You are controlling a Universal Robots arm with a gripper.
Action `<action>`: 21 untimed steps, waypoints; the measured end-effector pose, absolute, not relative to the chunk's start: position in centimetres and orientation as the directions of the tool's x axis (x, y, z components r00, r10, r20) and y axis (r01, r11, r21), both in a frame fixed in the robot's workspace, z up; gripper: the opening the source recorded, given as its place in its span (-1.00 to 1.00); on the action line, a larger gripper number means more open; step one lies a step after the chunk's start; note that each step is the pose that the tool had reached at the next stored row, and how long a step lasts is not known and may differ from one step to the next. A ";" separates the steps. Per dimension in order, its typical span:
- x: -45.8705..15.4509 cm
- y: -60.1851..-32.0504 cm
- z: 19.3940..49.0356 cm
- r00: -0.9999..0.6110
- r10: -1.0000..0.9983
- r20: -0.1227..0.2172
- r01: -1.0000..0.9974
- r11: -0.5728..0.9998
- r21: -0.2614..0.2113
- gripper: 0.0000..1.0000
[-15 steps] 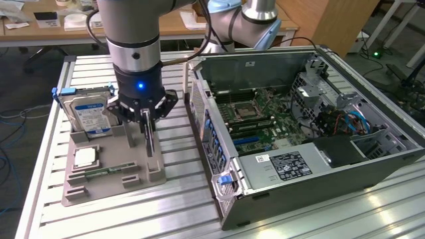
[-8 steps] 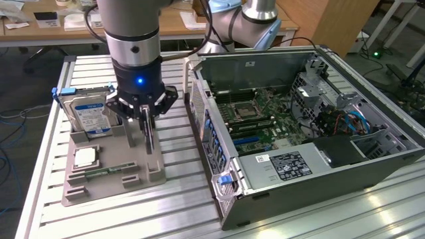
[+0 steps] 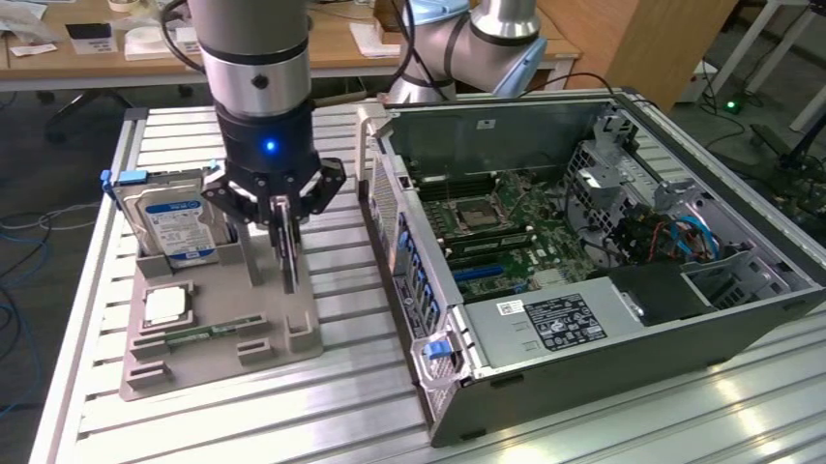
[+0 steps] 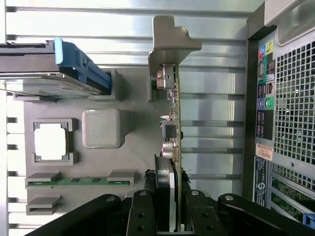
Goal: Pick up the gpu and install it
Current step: 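Pick up the gpu and move the gpu toward the slot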
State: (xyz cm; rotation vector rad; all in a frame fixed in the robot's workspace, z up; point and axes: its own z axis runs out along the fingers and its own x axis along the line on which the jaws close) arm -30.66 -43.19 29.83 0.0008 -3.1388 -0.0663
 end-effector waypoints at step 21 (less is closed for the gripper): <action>-30.7 -43.2 33.1 -1.000 -0.001 0.002 -0.001 0.999 0.040 -0.44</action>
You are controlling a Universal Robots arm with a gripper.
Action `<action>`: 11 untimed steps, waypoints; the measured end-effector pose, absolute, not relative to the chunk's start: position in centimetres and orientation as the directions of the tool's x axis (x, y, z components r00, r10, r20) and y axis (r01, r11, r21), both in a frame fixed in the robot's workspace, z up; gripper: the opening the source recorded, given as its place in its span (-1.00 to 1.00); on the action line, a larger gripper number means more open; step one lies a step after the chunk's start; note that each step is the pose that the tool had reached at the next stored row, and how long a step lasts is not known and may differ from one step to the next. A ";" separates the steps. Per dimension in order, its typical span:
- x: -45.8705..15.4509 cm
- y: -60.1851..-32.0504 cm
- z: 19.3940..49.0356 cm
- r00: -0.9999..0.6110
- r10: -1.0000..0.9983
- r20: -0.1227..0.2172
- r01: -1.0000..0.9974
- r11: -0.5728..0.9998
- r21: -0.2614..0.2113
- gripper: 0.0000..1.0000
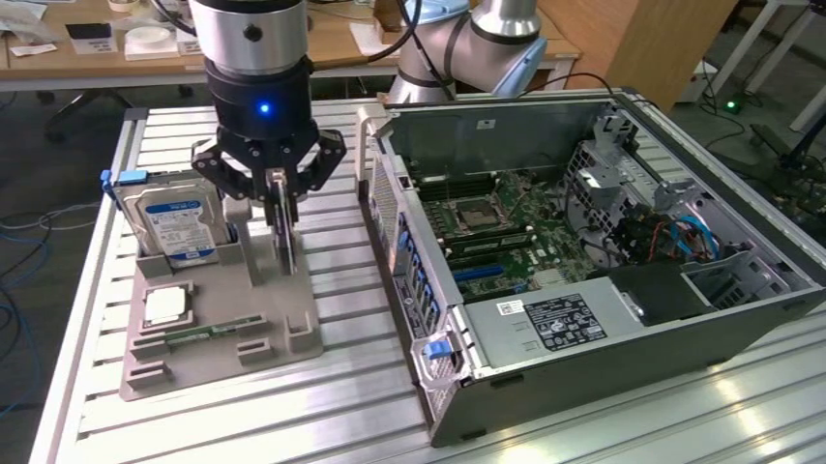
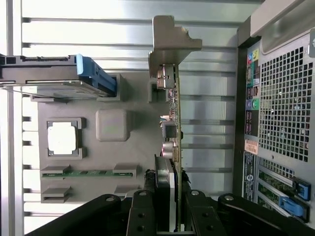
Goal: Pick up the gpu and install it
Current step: 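Pick up the gpu and move the gpu toward the slot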
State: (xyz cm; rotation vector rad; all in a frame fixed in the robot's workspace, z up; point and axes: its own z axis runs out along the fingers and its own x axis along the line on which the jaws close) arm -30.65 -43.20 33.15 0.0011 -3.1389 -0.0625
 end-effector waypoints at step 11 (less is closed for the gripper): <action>-30.7 -43.2 34.6 -1.000 -0.001 0.002 0.000 1.000 0.012 -0.44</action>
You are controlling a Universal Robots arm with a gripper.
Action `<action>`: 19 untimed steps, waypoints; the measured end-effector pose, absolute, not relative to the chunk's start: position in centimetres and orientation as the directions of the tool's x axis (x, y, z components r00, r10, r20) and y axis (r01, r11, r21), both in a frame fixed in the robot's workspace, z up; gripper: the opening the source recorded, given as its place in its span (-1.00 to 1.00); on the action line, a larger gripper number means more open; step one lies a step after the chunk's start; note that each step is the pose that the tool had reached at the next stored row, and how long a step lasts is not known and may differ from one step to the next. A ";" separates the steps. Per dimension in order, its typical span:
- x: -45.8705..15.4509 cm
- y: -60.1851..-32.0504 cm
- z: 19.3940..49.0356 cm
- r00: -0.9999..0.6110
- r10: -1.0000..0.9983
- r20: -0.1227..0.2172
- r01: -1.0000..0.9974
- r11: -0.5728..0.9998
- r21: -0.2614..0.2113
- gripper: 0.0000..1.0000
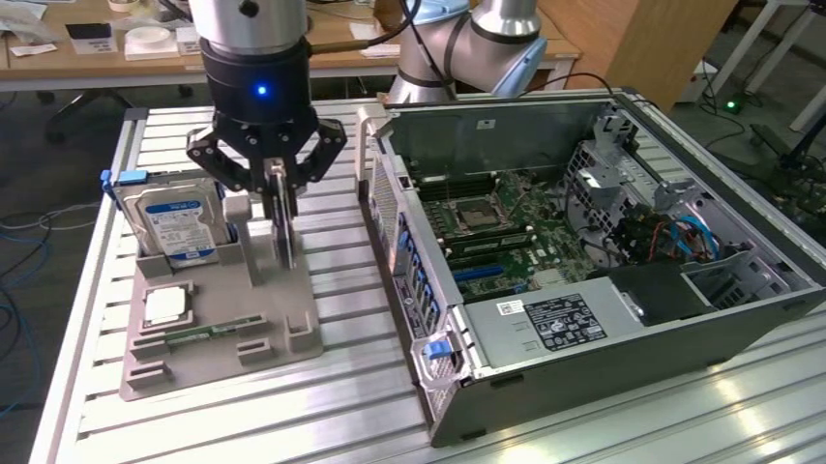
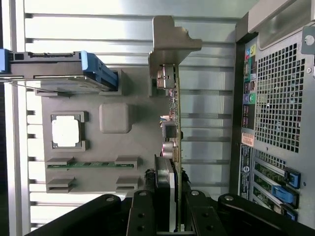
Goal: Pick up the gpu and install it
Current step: 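Pick up the gpu and move the gpu toward the slot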
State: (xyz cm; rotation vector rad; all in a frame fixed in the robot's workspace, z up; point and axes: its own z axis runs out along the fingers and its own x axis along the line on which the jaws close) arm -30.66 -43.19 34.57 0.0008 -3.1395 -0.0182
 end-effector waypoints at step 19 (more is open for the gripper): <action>-30.7 -43.2 39.2 -1.000 0.000 0.002 0.000 1.000 0.012 -0.44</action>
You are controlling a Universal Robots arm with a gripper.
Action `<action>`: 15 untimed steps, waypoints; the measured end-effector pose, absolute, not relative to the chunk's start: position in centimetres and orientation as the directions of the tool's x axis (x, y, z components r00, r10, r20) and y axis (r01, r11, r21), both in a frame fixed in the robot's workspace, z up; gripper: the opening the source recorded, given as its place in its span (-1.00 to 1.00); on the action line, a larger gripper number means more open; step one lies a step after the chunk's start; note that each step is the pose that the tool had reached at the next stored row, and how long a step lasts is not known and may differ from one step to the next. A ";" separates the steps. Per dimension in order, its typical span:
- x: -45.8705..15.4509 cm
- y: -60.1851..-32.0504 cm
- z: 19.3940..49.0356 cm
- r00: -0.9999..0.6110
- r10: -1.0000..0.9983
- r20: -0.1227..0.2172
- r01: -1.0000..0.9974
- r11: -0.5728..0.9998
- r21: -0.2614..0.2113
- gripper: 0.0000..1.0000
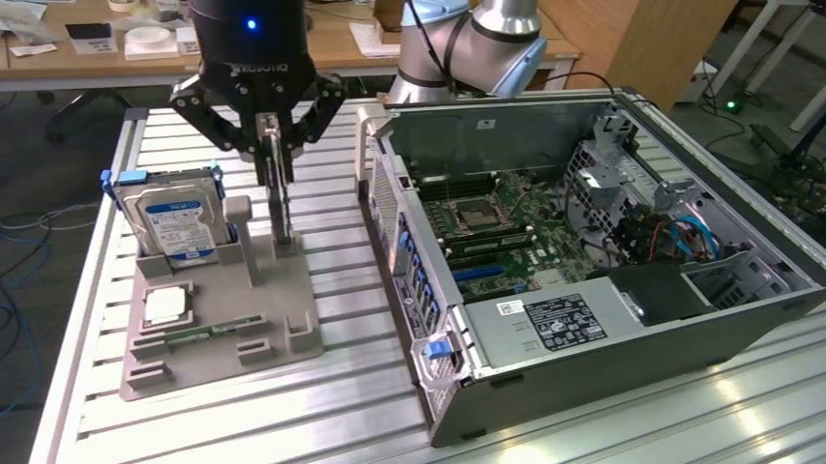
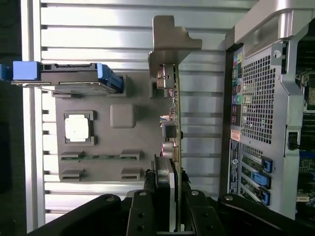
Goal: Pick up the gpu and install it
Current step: 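Pick up the gpu and move the gpu toward the slot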
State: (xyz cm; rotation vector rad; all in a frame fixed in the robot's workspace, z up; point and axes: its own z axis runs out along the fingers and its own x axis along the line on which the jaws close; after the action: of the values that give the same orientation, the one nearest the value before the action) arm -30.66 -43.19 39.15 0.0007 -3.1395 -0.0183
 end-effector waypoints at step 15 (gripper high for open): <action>-30.7 -43.2 42.3 -1.000 0.000 0.002 0.000 1.000 0.012 -0.44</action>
State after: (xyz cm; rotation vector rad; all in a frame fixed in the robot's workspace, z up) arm -30.66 -43.19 42.33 0.0007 -3.1395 -0.0183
